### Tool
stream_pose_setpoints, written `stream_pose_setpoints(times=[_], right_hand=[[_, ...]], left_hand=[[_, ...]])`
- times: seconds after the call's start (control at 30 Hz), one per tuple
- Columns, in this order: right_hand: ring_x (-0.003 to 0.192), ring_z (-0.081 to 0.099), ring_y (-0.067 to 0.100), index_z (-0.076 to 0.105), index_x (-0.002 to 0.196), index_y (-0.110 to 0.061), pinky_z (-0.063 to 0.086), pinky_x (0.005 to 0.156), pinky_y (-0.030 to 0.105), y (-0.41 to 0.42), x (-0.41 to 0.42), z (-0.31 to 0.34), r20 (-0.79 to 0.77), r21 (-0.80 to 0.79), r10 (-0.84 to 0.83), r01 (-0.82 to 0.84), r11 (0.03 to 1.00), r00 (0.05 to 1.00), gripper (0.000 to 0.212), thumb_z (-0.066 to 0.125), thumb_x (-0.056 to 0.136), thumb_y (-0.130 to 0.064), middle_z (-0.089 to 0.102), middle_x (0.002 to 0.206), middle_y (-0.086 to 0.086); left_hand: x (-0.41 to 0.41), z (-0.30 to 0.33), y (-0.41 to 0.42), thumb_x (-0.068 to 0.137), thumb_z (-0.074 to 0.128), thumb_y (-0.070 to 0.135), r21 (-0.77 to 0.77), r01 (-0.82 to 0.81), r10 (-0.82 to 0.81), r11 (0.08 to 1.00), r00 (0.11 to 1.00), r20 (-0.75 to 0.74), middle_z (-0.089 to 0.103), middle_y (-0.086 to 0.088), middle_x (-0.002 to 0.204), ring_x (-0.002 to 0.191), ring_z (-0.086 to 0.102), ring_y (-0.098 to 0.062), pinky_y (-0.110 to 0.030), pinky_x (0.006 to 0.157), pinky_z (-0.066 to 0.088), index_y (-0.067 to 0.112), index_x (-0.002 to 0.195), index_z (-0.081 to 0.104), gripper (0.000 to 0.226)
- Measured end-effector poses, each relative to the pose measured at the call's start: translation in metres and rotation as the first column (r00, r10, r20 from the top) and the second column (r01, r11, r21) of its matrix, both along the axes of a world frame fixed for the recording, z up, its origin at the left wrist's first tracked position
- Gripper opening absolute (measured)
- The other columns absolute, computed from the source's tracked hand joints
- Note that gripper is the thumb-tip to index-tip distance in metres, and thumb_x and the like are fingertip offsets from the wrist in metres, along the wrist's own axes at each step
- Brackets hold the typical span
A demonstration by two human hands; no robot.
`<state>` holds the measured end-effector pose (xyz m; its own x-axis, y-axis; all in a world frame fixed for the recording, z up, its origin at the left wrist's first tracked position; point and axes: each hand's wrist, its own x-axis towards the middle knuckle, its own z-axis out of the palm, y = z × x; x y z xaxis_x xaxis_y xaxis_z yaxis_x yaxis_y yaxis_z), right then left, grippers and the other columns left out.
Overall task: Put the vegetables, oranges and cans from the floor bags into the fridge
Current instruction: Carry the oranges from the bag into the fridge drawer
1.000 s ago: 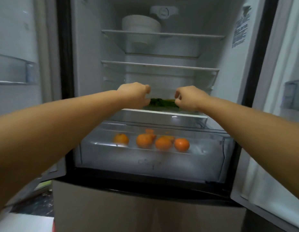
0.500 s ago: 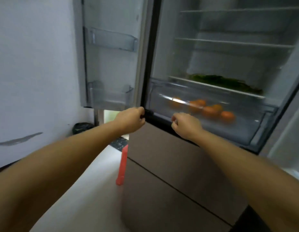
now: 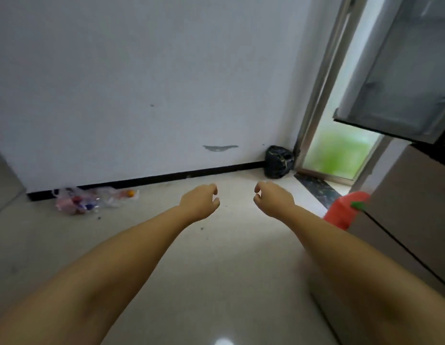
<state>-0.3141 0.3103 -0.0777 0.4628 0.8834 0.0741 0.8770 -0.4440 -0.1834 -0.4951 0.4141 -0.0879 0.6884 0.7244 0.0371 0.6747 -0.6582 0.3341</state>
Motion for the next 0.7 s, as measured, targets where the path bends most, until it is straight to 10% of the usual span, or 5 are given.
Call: stream_pose_setpoints(times=[0.33,0.7], right_hand=[[0.098,0.058,0.028,0.052,0.120,-0.015,0.047,0.080,0.035,0.164,-0.312,-0.083,-0.125,-0.176,0.404,-0.421,0.890,0.906,0.030,0.039,0.097,-0.029,0.054,0.121,0.007],[0.102,0.057,0.027,0.052,0.120,-0.015,0.049,0.084,0.036,0.313,-0.403,-0.092,-0.075,-0.250,0.532,-0.533,0.809,0.843,0.030,0.040,0.096,-0.028,0.054,0.120,0.007]], left_hand=[[-0.354,-0.045,0.122,0.094,0.047,0.027,-0.111,-0.408,0.386,0.906,0.906,-0.174,0.060,-0.012,0.120,0.102,0.058,-0.027,-0.034,0.085,0.046,0.011,0.122,0.052,0.033],[-0.443,-0.067,0.220,0.094,0.047,0.029,-0.183,-0.503,0.483,0.844,0.863,-0.147,0.060,-0.010,0.119,0.105,0.057,-0.026,-0.029,0.080,0.041,0.013,0.122,0.052,0.033]])
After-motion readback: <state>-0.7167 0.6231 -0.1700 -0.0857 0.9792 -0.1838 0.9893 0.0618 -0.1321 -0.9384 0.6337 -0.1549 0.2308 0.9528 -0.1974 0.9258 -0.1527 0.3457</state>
